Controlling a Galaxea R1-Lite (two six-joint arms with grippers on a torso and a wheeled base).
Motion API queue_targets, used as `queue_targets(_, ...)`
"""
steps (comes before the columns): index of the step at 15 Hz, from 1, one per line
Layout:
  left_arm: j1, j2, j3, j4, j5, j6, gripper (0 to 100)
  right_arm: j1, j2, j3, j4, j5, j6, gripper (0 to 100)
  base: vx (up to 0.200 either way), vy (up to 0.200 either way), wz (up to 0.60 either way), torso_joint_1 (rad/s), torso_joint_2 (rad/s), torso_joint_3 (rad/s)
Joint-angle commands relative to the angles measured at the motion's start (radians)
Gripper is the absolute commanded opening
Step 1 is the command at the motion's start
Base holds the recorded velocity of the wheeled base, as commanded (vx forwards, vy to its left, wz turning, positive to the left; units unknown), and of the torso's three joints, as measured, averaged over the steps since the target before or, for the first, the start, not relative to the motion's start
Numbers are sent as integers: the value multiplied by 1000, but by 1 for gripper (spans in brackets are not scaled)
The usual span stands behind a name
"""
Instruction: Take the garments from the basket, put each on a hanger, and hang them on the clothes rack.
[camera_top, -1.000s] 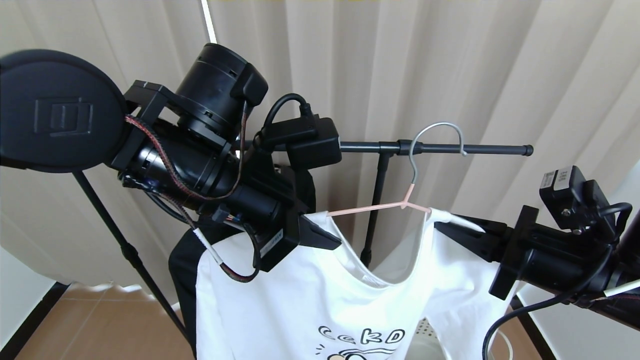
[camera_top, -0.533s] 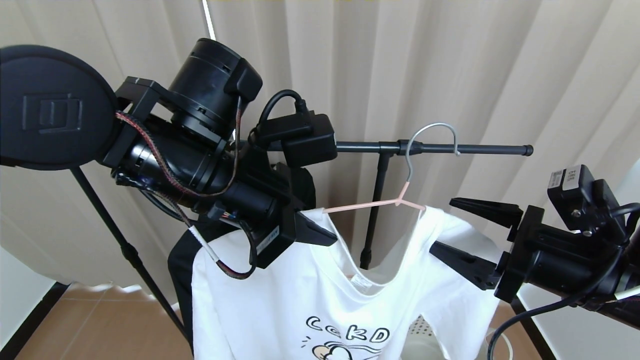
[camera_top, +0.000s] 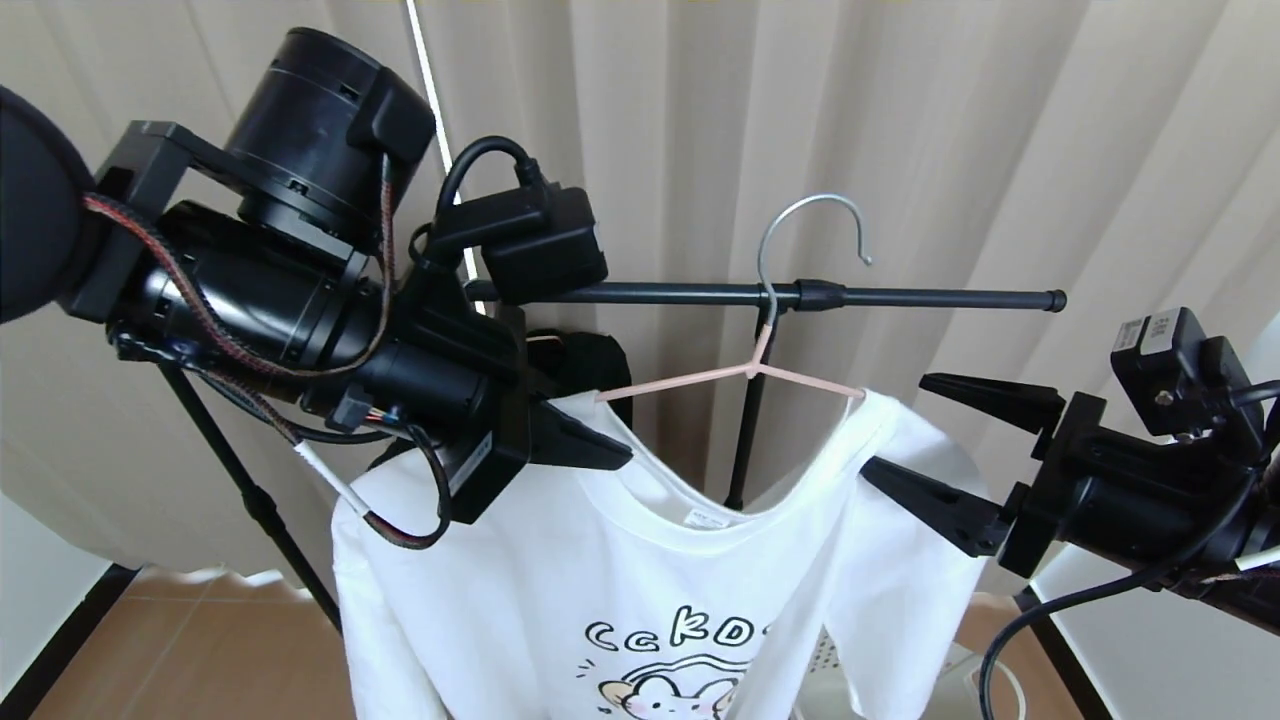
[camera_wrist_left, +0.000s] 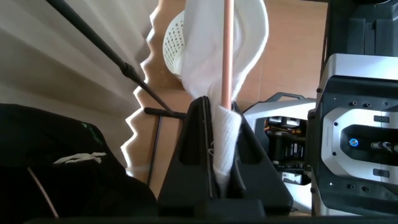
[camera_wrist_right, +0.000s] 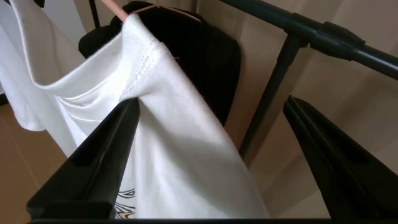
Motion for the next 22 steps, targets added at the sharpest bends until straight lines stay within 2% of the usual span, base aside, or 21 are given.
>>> queue_targets(1, 17, -42, 45, -42, 0, -3, 0, -11, 1, -4, 0, 0, 0, 100, 0, 0, 0, 0, 0, 0)
queue_targets(7, 63, -148, 204, -188, 29, -41, 0, -48, 12, -15, 0, 0, 0, 100, 0, 0, 0, 0, 0, 0)
queue_targets(11, 80, -206, 293, -294, 42, -120, 0, -82, 26, -27, 0, 2, 0, 100, 0, 0, 0, 0, 0, 0)
queue_targets(13, 89, -237, 333, -326, 55, -127, 0, -94, 26, -25, 1, 3, -8, 100, 0, 0, 0, 0, 0, 0)
queue_targets(14, 97, -254, 365, -355, 55, -127, 0, -117, 37, -24, 3, 3, -43, 100, 0, 0, 0, 0, 0, 0)
queue_targets(15, 100, -277, 400, -387, 57, -127, 0, -143, 60, -16, 6, 3, -118, 100, 0, 0, 0, 0, 0, 0)
queue_targets(17, 100, -302, 439, -430, 68, -129, 0, -152, 86, -1, 6, 3, -178, 100, 0, 0, 0, 0, 0, 0)
queue_targets(22, 98, -317, 449, -441, 72, -129, 0, -149, 156, 2, -3, 2, -198, 100, 0, 0, 0, 0, 0, 0)
